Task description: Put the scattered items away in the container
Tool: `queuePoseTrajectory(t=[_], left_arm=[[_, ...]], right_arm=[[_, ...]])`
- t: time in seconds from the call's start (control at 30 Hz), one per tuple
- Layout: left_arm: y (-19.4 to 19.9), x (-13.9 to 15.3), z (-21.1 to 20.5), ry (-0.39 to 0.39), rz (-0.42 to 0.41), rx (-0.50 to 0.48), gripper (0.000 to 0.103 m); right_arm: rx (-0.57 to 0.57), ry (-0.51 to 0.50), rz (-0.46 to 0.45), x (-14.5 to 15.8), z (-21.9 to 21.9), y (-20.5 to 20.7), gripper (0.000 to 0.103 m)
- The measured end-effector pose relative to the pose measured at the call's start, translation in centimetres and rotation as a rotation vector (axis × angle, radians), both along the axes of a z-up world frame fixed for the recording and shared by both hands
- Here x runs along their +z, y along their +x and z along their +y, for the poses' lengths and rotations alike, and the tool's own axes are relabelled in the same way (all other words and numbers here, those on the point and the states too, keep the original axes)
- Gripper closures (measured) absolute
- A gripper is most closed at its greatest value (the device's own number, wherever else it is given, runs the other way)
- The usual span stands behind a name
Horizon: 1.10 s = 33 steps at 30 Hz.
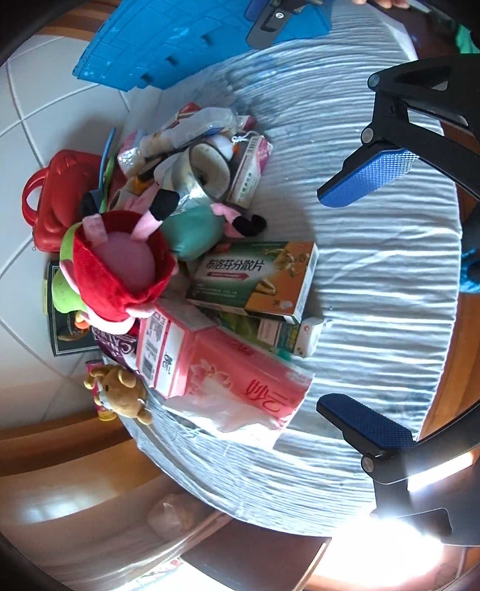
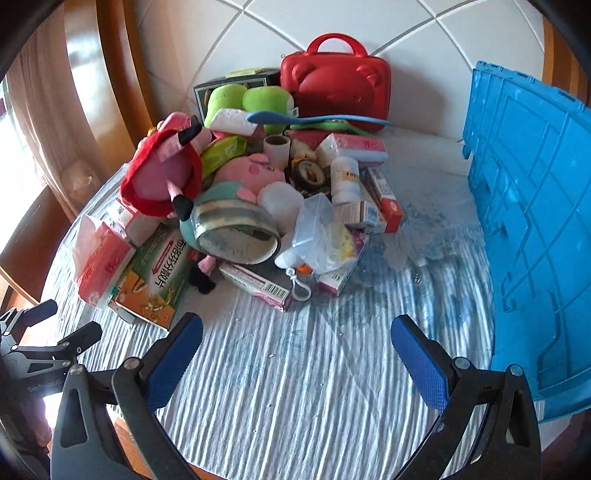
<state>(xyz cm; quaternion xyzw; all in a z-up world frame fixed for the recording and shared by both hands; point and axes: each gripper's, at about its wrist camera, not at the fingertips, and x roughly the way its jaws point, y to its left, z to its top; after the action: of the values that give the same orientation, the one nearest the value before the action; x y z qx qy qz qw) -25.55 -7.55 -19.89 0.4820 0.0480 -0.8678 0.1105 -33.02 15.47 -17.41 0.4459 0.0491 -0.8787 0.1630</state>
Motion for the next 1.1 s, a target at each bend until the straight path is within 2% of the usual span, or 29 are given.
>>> queuePoseTrajectory(t=[0.2, 0.3, 0.37, 0.4, 0.43, 0.47, 0.83, 0.93, 1.03, 1.07, 1.1], left_arm=[[-3.5, -1.7, 0.3, 0.006, -0.01, -0.005, 0.001], [-5.4, -2.6, 0.4, 0.003, -0.02, 0.003, 0.008], [-6.6, -3.5, 0.2, 0.007, -0.045, 0.005, 0.014], [-7.2, -3.9, 0.1, 0.002, -0.063, 0.007, 0.02], [-7.8, -4.4, 0.0, 0.005, -0.078, 0.005, 0.025], [-8.4, -4.8, -0.2, 0.01, -0.092, 0.001, 0.026], [-12.6, -8.1, -0.7, 0.044, -0.183, -0.056, 0.025], [-13.0, -8.5, -0.4, 0.057, -0.176, -0.063, 0.023], [-12.9, -8.4, -0.1, 0.097, -0.167, -0.064, 0.026], [-12.8, -8.3, 0.0, 0.102, -0.161, -0.061, 0.027], [-12.7, -8.1, 0.1, 0.106, -0.156, -0.059, 0.032]], right_arm=[[0.083, -0.005, -0.047, -3.3, -2.2, -3.0, 0.0], [0.114, -0.003, -0.062, -4.5, -3.2, -4.5, 0.0], [0.13, 0.01, -0.08, -5.4, -3.9, -5.4, 0.013], [0.135, 0.019, -0.094, -5.9, -4.2, -5.9, 0.031], [0.14, 0.022, -0.111, -6.4, -4.4, -6.3, 0.041], [0.145, 0.027, -0.122, -6.7, -4.6, -6.7, 0.042], [0.156, 0.093, -0.159, -9.8, -6.3, -8.9, 0.043], [0.165, 0.109, -0.144, -10.3, -6.5, -9.0, 0.035], [0.183, 0.146, -0.138, -10.8, -6.9, -8.9, 0.035], [0.189, 0.153, -0.147, -11.0, -7.0, -8.8, 0.036], [0.193, 0.155, -0.162, -11.1, -7.0, -8.7, 0.048]])
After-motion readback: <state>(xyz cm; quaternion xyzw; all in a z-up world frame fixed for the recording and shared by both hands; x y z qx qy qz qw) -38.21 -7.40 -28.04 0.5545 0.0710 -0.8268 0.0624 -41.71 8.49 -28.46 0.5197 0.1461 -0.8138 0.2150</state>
